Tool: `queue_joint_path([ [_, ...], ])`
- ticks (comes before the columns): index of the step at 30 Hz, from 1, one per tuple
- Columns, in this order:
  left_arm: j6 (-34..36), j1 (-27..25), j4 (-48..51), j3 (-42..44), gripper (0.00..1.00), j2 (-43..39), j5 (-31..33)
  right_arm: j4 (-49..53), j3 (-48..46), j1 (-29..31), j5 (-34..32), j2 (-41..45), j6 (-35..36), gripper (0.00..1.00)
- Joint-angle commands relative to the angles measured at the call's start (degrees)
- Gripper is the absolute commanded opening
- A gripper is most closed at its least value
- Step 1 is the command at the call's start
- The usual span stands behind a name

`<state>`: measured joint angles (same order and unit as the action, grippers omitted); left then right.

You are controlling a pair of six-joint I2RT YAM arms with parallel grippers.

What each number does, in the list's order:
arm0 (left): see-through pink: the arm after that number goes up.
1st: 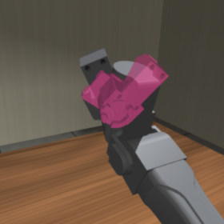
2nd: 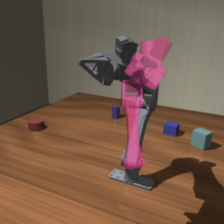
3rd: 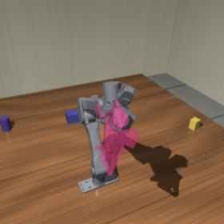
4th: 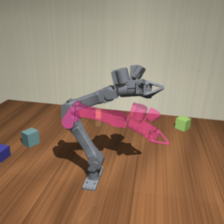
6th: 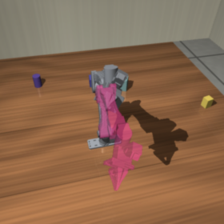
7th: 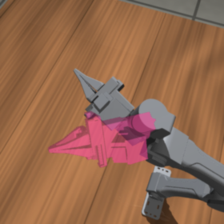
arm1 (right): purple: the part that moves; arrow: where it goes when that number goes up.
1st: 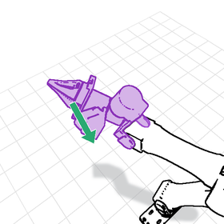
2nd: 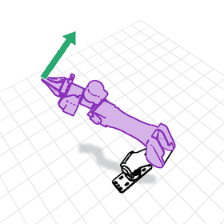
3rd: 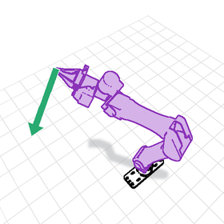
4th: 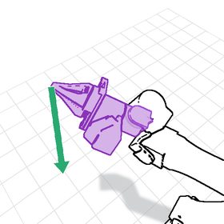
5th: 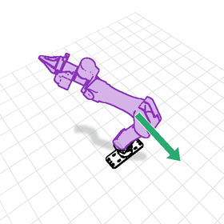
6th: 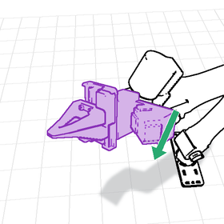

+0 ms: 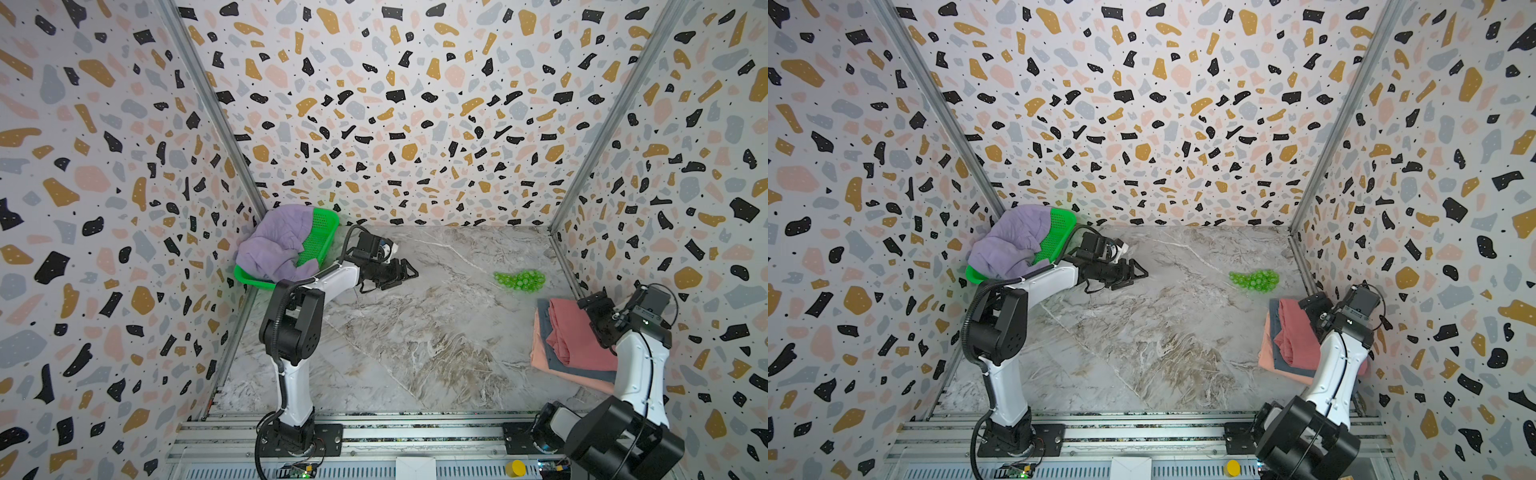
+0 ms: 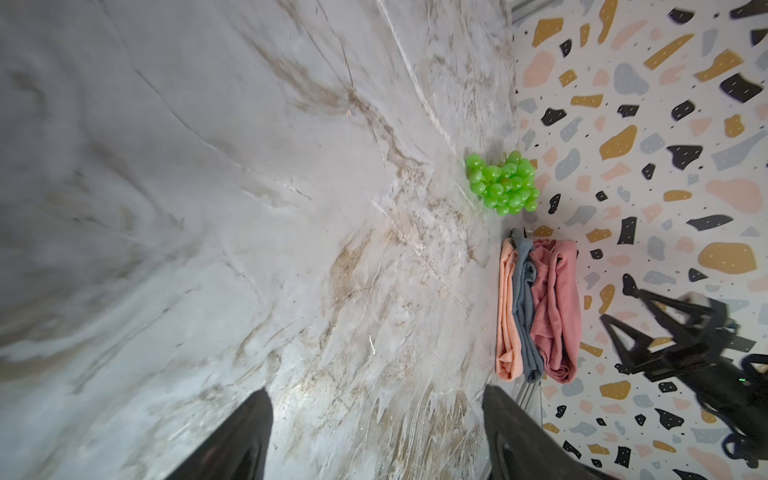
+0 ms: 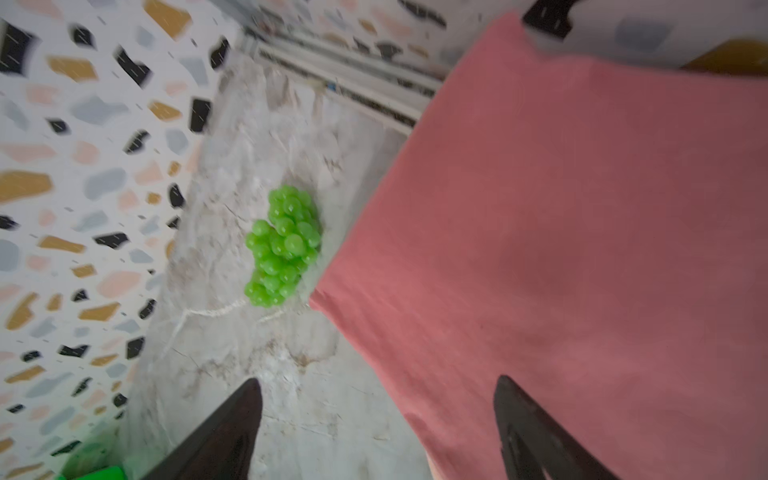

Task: Fold and stack the t-shirts

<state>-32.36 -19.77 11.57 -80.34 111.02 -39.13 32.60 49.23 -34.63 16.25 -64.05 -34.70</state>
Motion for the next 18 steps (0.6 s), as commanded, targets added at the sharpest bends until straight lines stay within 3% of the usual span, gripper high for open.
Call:
queue_joint_path([
  [1,0.3,3.0,-2.1,-0.7,0.8,-6.8,0.4,3.4,-3.8,2.2,-4.8,2.0,0.4,0.87],
  [5,2.4,7.3,0.9,-4.2,0.81,-9.7,3.0,-0.2,-8.6,2.7,-1.1,5.0,-2.1,0.87],
  [9,3.9,12.2,3.4,-6.6,0.82,-11.9,6.6,-6.1,-2.6,9.2,-2.7,6.6,-3.8,0.89],
  [15,8.7,18.3,8.1,-7.4,0.82,-15.6,13.9,-12.1,11.1,29.8,-17.9,-0.3,-1.5,0.97],
  [18,13.6,20.8,11.9,-8.4,0.84,-17.1,22.9,-20.1,12.9,41.5,-26.7,-3.5,2.4,0.99],
])
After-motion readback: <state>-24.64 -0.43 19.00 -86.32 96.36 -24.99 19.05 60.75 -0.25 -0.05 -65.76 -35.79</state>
